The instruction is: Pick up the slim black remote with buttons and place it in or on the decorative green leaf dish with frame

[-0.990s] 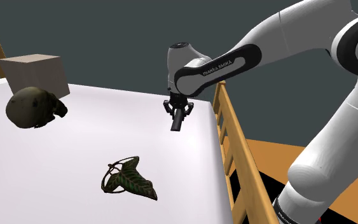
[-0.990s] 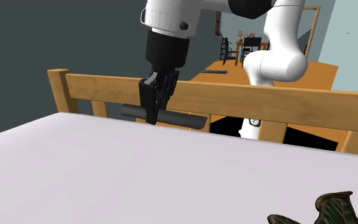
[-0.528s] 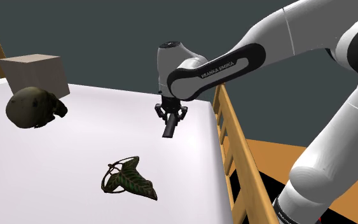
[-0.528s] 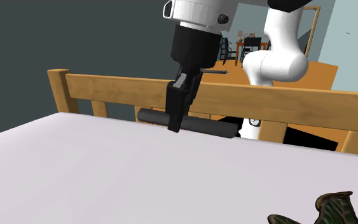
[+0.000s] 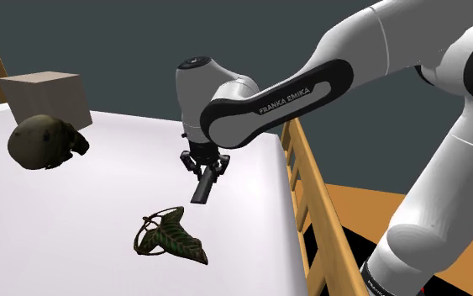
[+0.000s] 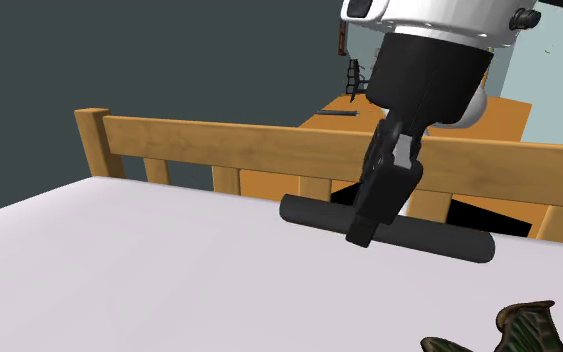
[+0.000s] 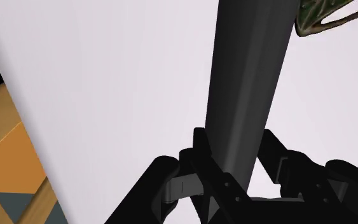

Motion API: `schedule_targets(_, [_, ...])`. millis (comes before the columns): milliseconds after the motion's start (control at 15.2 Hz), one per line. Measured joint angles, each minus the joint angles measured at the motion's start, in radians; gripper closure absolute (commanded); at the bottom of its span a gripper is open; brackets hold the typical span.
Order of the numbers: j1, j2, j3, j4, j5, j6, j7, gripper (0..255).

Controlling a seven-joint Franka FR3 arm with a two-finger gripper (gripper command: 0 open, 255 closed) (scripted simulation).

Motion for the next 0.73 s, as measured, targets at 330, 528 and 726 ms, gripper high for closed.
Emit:
schedule_targets(330, [0.061, 0.075, 0.061, 0.073, -0.042, -0.046, 0.135, 255])
schedule_targets(528, [0.11, 0.136, 0.094, 0.129, -0.079, -0.078, 0.227, 255])
schedule_targets(726, [0.152, 0.189, 0.113, 0.169, -0.113, -0.097, 0.299, 255])
